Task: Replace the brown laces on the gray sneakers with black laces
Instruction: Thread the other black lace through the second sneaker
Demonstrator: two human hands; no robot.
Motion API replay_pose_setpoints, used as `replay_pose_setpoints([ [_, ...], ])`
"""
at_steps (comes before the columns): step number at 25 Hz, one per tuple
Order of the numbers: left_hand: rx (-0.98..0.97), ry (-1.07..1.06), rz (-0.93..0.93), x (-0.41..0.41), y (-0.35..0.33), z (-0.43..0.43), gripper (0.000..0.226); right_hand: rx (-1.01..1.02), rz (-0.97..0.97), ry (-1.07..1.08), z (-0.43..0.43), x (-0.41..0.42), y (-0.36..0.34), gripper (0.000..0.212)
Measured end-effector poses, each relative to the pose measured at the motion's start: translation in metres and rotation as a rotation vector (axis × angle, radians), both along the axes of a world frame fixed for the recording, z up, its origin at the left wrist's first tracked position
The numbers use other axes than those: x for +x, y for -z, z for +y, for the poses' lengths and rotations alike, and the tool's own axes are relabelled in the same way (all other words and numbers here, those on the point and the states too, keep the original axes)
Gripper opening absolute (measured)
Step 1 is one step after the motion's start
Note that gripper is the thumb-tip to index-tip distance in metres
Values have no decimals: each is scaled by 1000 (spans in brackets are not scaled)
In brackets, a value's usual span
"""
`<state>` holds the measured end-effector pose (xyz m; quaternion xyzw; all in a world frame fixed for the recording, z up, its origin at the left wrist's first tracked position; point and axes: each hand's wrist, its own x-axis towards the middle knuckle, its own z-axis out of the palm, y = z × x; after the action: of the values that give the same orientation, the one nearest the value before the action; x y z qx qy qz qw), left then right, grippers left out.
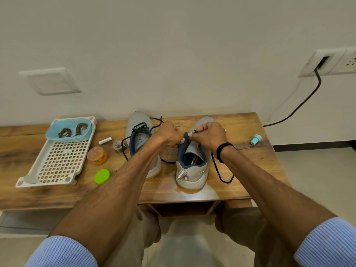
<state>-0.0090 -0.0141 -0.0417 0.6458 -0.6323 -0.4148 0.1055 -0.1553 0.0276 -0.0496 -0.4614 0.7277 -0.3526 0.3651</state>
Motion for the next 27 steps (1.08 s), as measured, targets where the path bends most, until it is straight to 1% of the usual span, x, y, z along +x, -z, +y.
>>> replay_pose_setpoints([
  [2,-22,2,-5,-2,-1,3,15,39,-110,56,1,0,0,26],
  [3,-40,-7,2,-3,-1,3,17,42,-129,71,1,0,0,28],
  [4,-63,-10,2,-5,0,4,18,32,-108,73,2,1,0,28],
  [6,-102,-37,-2,-8,0,7,8,-23,33,39,3,4,-2,27],
  [7,-99,-61,2,-8,1,7,8,-52,92,10,4,5,-3,28],
  [8,-88,-78,19,-8,0,8,8,-64,114,-29,3,5,-4,31],
  [10,-65,-118,57,-8,-2,10,23,-38,113,-105,3,5,-5,33],
  [11,-61,-140,64,-7,-4,10,25,-16,143,-143,1,5,-6,31],
  [13,-81,-147,32,-7,-8,13,18,11,197,-179,-1,4,-6,28],
  [15,-78,-156,23,-9,-13,15,16,21,154,-172,-1,1,-9,31],
  [18,-61,-157,2,-8,-17,14,28,9,89,-121,-1,-5,-12,38],
  [21,-40,-136,47,-7,-16,12,33,-6,92,-99,-1,-2,-11,41],
  [27,-14,-130,87,-7,-15,14,38,-18,77,-70,3,6,-3,37],
])
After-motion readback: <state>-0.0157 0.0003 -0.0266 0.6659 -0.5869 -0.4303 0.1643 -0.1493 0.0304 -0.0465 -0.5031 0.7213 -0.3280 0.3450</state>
